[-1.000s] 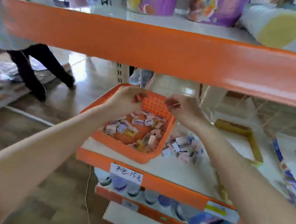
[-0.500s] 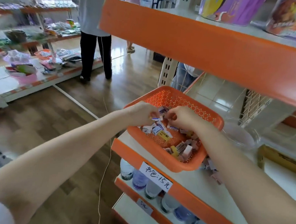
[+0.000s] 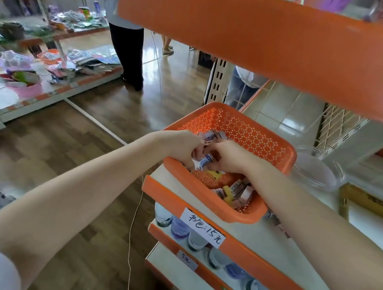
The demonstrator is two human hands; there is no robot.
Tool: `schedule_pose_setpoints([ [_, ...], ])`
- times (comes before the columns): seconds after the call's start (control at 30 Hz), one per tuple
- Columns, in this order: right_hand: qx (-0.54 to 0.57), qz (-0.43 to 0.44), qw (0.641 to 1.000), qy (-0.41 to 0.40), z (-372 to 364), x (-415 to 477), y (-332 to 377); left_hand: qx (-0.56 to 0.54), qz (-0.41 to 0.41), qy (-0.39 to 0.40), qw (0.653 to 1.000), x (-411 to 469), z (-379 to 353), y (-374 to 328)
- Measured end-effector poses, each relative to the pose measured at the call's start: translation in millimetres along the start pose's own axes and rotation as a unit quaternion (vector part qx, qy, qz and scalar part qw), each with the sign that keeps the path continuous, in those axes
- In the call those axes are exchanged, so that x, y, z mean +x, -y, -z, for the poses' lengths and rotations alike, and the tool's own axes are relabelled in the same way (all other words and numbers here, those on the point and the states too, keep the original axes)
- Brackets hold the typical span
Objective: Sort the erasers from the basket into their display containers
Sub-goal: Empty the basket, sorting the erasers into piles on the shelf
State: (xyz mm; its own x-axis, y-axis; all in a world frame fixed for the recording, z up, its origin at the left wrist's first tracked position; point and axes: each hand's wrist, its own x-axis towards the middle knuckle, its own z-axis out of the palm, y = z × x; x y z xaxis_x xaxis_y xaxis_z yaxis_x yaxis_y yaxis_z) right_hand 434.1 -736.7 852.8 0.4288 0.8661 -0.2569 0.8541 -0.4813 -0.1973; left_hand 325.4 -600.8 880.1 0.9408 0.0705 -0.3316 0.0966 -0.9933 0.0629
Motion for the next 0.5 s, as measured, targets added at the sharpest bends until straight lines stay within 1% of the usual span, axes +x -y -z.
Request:
schedule_pose_setpoints([
  [0.1,0.009,0.018,1.0,-0.014,-1.8,1.5,-2.9,-0.008,-0.014,0.037,0.999,2.9,2.3,-4.1],
  [0.2,0.018,0.024,0.999,-0.023,-2.8,2.5,-5.2,-0.013,-0.026,0.03,0.999,2.7,1.2,-8.1],
  [0.37,-0.008,-0.002,1.0,-0.004,-2.4,4.4,-9.2,-0.077,-0.029,-0.031,0.996,4.7,-5.1,-4.1],
  [0.5,-0.011,-0.029,0.999,-0.013,-1.3,4.0,-9.4,-0.112,-0.02,-0.099,0.989,2.5,-7.5,-3.9],
])
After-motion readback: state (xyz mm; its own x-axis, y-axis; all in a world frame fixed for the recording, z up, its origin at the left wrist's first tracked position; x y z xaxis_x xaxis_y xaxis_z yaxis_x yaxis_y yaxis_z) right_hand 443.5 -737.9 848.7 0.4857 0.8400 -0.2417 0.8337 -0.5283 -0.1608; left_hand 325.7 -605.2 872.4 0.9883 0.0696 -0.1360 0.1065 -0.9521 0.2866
